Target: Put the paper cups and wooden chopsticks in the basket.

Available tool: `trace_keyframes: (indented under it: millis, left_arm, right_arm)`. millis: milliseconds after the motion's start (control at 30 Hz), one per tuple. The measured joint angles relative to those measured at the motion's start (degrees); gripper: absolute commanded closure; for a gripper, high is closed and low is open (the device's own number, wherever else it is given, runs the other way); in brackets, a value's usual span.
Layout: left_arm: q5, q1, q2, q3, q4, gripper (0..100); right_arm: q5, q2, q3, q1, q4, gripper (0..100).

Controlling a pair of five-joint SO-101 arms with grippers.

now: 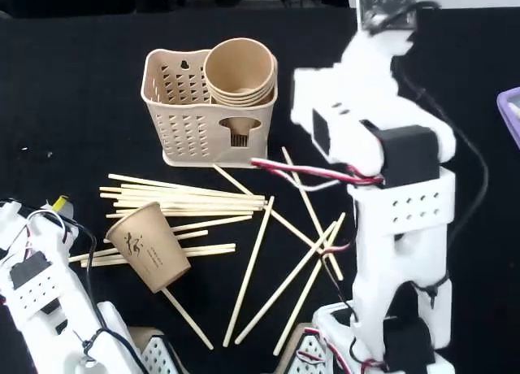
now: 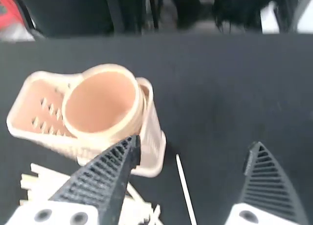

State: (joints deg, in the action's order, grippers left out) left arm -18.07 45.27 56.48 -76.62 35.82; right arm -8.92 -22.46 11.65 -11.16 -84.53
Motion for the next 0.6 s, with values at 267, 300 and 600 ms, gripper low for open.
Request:
trace_keyframes:
  millis: [267,300,600]
  left_arm:
    - [4.0,-0.5,0.0,4.9,6.8,72]
    - [5.5,-1.7,0.0,7.1,9.0,72]
    - [27.9,-18.3,0.0,25.0,31.8,72]
  right_arm:
    - [3.9,0.0,-17.6,0.0,-2.4,71.8]
    - [4.8,0.0,-20.4,0.0,-2.0,71.9]
    - [11.0,-10.5,-50.7,0.4,17.2,83.3]
